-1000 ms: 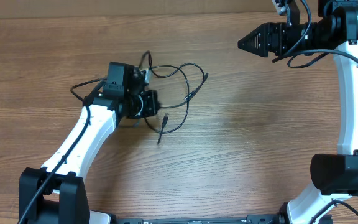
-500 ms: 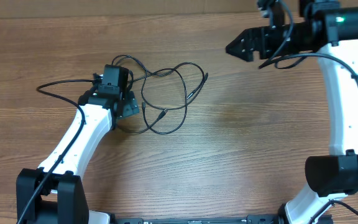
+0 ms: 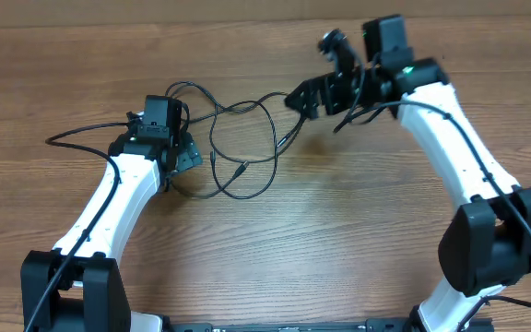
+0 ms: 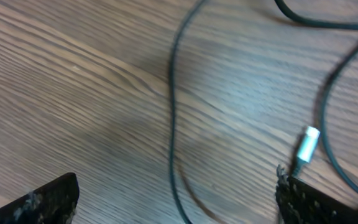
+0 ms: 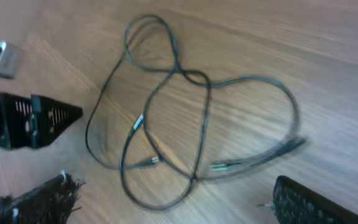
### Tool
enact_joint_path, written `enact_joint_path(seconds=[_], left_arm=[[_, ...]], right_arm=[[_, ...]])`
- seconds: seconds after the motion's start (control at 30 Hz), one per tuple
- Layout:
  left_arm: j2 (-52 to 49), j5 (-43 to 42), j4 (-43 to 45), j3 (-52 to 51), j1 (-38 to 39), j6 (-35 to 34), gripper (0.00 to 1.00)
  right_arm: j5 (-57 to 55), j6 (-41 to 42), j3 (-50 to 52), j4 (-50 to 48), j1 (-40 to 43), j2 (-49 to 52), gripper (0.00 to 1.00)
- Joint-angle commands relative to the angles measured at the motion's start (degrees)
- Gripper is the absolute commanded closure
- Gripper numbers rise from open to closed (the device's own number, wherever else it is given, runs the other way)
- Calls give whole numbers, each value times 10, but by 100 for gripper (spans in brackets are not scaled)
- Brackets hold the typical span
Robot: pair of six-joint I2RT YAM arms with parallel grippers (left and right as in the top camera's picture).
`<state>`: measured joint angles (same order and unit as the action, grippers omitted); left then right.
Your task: Untangle cables
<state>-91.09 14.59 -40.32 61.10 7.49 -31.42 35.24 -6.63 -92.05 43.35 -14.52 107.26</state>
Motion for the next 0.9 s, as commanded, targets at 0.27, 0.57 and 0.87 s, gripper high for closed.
enact_joint_path(seconds=[0.27,0.57,0.87], left_arm=[[4,-89,2,1,0,-10,0],[4,-87,1,1,0,-10,0],[4,-87,3,1,0,-10,0]], right_arm=[[-44,88,159,-265,-84,20,0],[-15,127,159,-322,-87,114,2],[-7,126,159,-355,-110,134,3]])
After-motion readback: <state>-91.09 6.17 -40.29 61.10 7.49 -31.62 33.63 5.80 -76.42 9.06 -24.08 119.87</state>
